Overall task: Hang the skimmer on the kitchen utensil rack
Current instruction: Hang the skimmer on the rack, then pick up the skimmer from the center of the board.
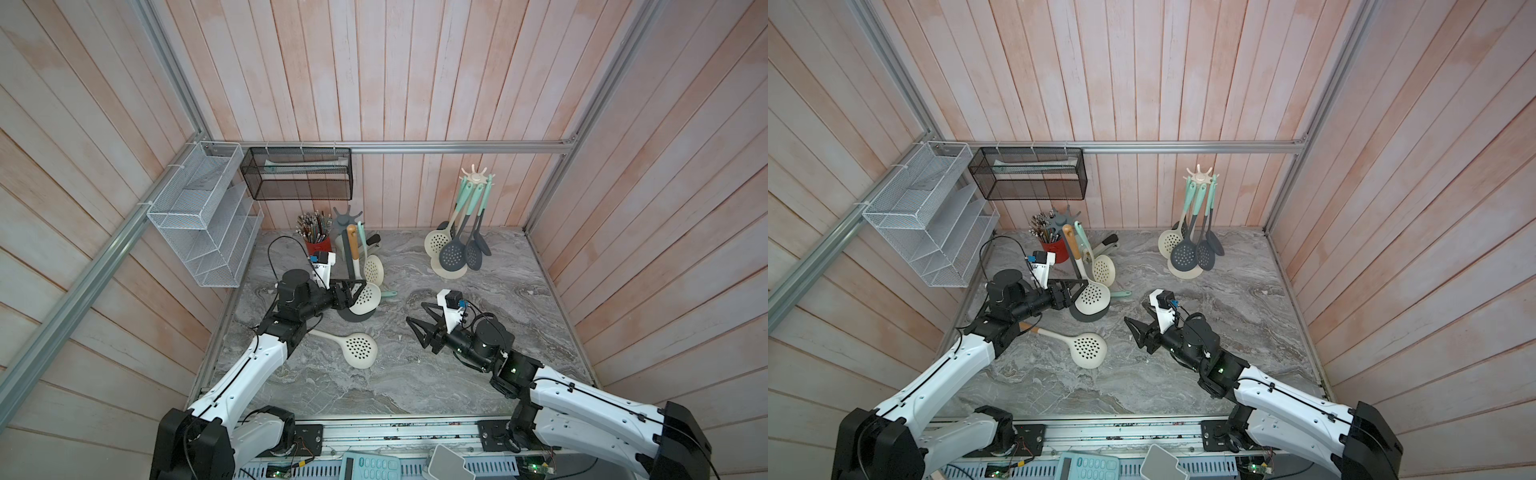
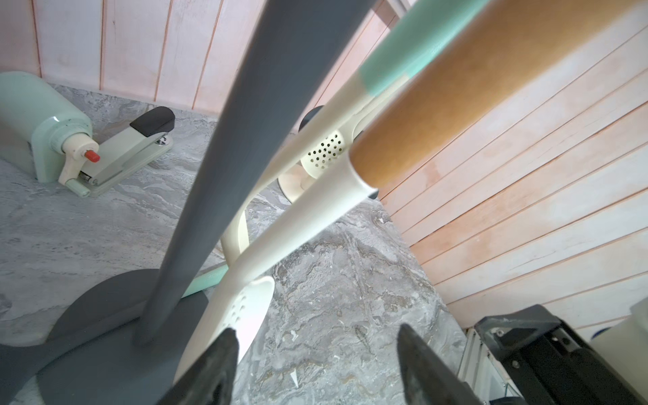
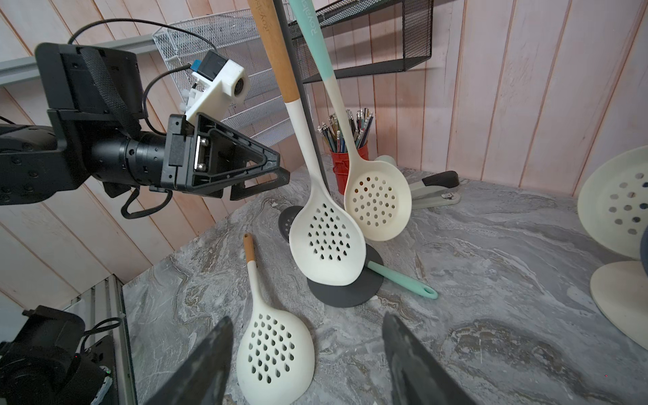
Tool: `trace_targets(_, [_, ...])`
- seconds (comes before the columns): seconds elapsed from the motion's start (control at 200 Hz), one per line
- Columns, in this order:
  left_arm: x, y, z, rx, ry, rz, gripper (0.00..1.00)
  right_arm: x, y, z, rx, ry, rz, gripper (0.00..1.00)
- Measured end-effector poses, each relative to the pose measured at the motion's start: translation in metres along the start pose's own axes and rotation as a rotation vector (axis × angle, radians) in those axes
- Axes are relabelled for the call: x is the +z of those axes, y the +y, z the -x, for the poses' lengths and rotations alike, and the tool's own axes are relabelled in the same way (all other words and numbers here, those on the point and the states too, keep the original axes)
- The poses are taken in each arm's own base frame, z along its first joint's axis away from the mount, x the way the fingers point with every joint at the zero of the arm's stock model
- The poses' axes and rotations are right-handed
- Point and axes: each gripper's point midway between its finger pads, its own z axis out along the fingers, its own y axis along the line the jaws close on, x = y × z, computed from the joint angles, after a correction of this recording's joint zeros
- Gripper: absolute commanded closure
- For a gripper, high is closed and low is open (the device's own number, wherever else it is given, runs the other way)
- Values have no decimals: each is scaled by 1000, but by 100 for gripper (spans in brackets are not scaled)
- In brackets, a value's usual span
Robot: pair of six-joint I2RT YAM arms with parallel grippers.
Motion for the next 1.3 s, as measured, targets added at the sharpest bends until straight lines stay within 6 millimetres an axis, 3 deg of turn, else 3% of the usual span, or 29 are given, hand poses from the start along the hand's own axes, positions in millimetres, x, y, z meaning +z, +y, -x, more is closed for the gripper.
trace_targets(0.215, [-14, 7, 10, 14, -25, 107, 15, 10, -4, -18, -2, 54, -14, 30])
trace_targets(0.52, [-35, 37, -13, -80, 13, 282, 15, 28, -8, -57, -7, 160, -26, 30])
trace_targets(0.685, [-52, 50, -43, -185, 27, 340, 15, 34, -9, -64, -8, 169, -26, 30])
trace_targets(1.045, [-66, 87, -134, -559, 83, 434, 21, 37, -9, -68, -4, 153, -15, 30])
trace_targets(1.3, [-61, 98, -156, -781, 22, 409, 23, 28, -12, -78, 10, 161, -19, 30])
